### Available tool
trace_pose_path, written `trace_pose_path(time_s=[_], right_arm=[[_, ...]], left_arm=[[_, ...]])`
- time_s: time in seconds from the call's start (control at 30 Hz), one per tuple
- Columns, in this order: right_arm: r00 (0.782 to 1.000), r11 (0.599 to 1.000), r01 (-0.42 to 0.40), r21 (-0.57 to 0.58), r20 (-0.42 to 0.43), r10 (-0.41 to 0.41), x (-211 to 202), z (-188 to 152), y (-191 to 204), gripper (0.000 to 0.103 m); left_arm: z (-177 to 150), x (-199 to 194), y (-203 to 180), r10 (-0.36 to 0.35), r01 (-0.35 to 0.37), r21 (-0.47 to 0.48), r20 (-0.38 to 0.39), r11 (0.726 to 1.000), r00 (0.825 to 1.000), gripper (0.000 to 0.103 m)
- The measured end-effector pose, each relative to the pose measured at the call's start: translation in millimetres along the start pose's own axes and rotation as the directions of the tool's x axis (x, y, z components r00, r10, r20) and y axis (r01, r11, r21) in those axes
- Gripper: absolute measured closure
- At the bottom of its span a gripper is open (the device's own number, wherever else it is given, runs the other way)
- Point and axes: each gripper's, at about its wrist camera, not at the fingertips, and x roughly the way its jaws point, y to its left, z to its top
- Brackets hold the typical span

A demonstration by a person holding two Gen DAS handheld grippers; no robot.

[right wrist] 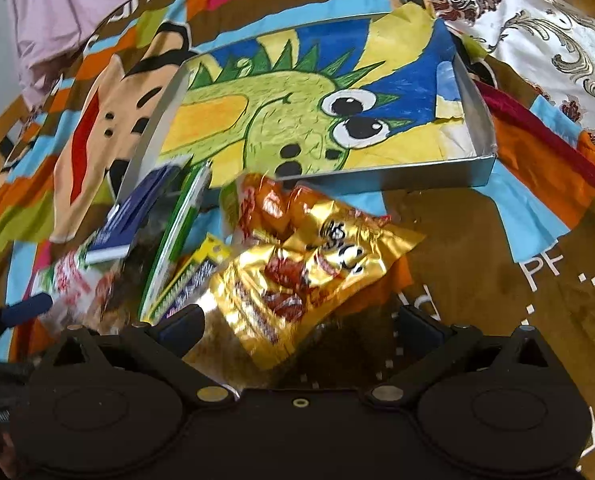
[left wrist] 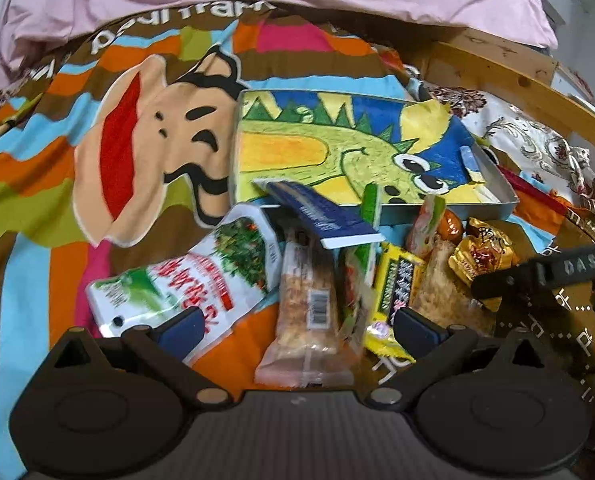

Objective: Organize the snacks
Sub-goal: 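Move the left tool to the cake bar while the right tool reaches the gold duck-snack bag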

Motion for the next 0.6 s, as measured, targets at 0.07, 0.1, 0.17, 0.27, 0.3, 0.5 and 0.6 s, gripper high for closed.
trace_pose_path(time_s=[0.07,0.1,0.17,0.27,0.3,0.5,0.6], right_arm=[[1.0,1.0,-0.005,0.021,0.011,0.005,1,3,-1,0.001],[1.0,1.0,-0.006,0.029,0.017,0.005,2,4,-2,0.001],[1.0,0.999,-0.004,0.045,0.022,0.003,3,6,-3,0.001],[1.0,0.997,0.0,0.072,0.023,-0.001,6,8,-5,0.001],[1.0,0.997,0.0,0.077,0.025,-0.002,7,9,-6,0.001],[0.999,0.991,0.006,0.131,0.05,-0.012,10,14,-8,0.001],[0.998,0.985,0.01,0.175,0.066,-0.022,12,18,-12,0.001]], left_arm=[[0,2,-4,0.007,-0.007,0.025,0.013,1.0,1.0,0.0],[0,4,-5,0.013,-0.013,0.035,0.014,0.999,1.0,0.0],[0,7,-6,0.023,-0.023,0.048,0.007,0.999,1.0,0.0],[-3,13,-7,0.019,-0.018,0.051,-0.015,0.999,1.0,0.0],[-5,16,-7,0.018,-0.016,0.055,-0.026,0.998,0.999,0.0],[-9,30,-11,0.051,-0.044,0.106,-0.063,0.993,0.997,0.001],[-8,32,-6,0.032,-0.028,0.07,-0.057,0.997,0.998,0.001]])
